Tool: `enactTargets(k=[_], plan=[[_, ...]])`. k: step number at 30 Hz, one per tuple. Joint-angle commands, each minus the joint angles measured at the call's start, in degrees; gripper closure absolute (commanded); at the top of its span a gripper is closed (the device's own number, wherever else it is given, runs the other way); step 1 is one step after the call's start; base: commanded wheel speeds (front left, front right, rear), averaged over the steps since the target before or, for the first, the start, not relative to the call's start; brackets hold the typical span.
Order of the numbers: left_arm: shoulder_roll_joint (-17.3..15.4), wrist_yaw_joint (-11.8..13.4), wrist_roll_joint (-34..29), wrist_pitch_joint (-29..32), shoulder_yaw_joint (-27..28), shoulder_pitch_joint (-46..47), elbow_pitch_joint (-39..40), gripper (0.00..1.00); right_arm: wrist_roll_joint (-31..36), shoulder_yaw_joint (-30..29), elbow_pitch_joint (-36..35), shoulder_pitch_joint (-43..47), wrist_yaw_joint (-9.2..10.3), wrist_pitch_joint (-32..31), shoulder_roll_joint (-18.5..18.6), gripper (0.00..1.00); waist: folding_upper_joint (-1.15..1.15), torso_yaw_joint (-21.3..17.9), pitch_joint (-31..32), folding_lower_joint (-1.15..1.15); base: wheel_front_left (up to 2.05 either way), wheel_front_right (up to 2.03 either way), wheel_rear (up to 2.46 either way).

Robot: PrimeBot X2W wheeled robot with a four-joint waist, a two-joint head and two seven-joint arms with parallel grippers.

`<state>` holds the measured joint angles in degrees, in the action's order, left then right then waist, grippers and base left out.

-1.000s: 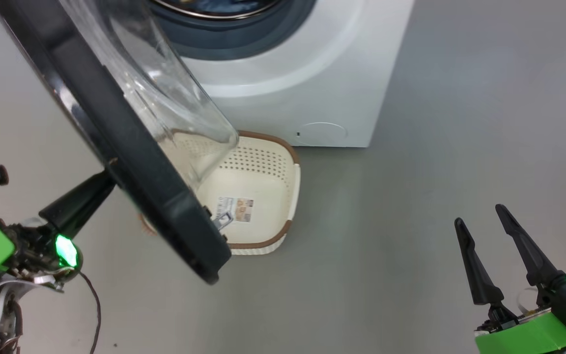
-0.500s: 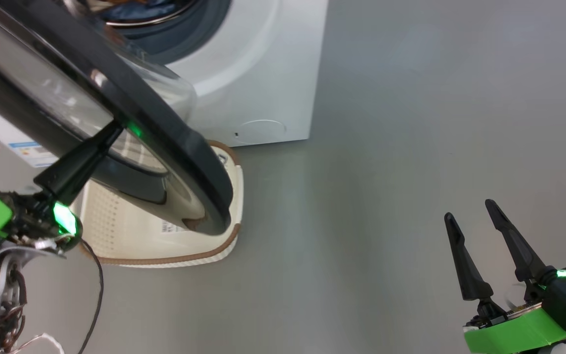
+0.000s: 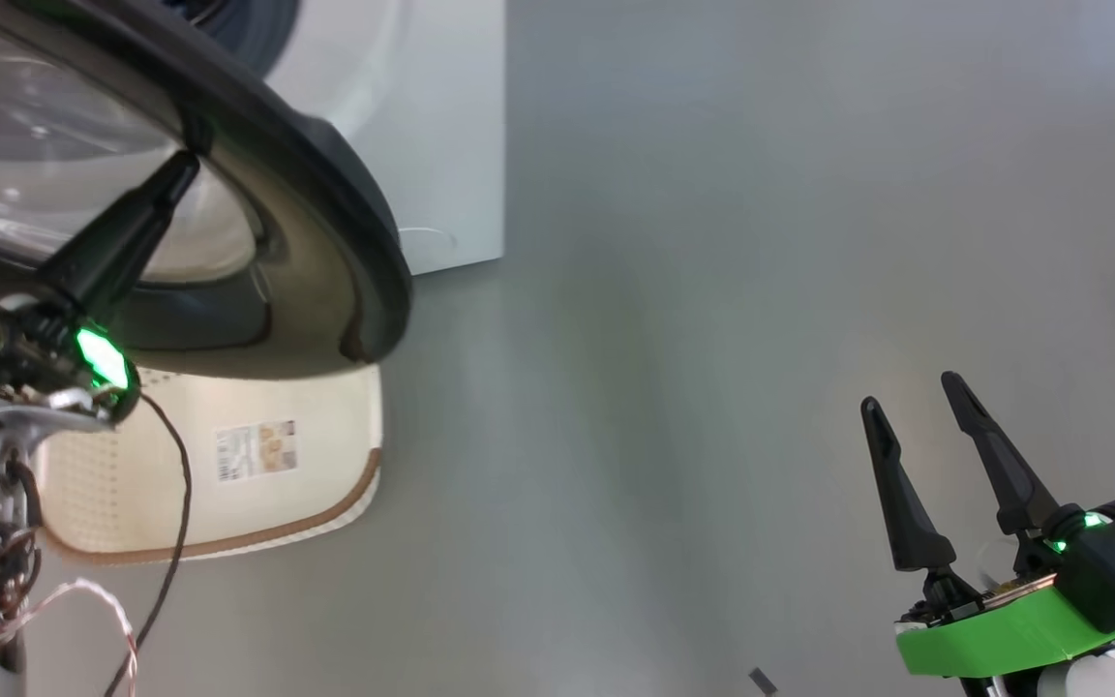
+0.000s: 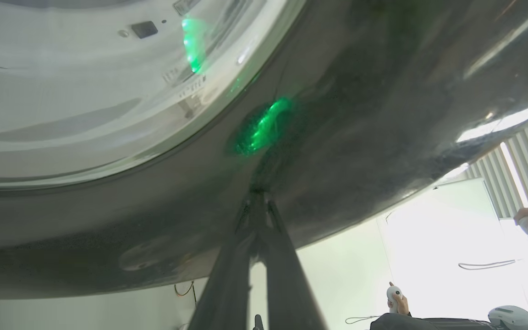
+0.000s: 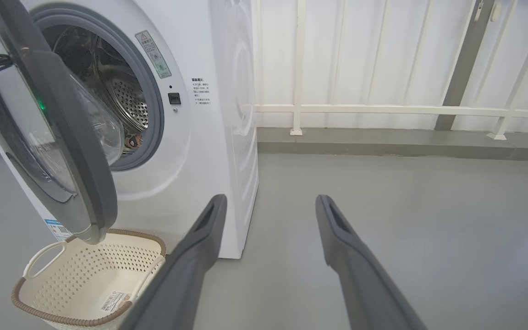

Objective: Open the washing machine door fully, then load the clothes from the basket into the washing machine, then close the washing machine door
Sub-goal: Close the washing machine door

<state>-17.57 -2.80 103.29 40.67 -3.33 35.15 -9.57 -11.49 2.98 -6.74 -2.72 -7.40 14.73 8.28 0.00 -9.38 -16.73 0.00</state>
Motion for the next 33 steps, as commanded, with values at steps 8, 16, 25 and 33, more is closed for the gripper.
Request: enactTargets(k=[8,16,25,33], plan=[[-2.29,-0.71,-2.72,-1.91,2.35,7.13,-2.49,1.0,-1.69,1.78,-0.98,-2.66,-0.09,0.27,-0.45,0.0,0.0,-4.68,-2.77,0.0,0.0,0.0,0.0],[-2.97,-1.48,-4.35,-3.54,3.22,9.48,-6.18,1.0,-1.79,1.34,-0.75,-3.04,-0.09,0.27,-0.75,0.0,0.0,-6.02,-3.34,0.0,0.0,0.0,0.0],[-2.43,-2.62,-2.8,-2.91,4.51,8.14,-6.59,1.0,-1.42,0.09,-1.05,-2.64,-0.09,0.27,-0.47,0.0,0.0,-3.88,-3.41,0.0,0.0,0.0,0.0],[-0.75,-3.91,-1.25,-3.91,6.85,2.59,-3.58,1.0,-1.17,-0.27,-1.35,-2.53,-0.09,0.27,0.26,0.0,0.0,-0.37,-2.64,0.0,0.0,0.0,0.0]])
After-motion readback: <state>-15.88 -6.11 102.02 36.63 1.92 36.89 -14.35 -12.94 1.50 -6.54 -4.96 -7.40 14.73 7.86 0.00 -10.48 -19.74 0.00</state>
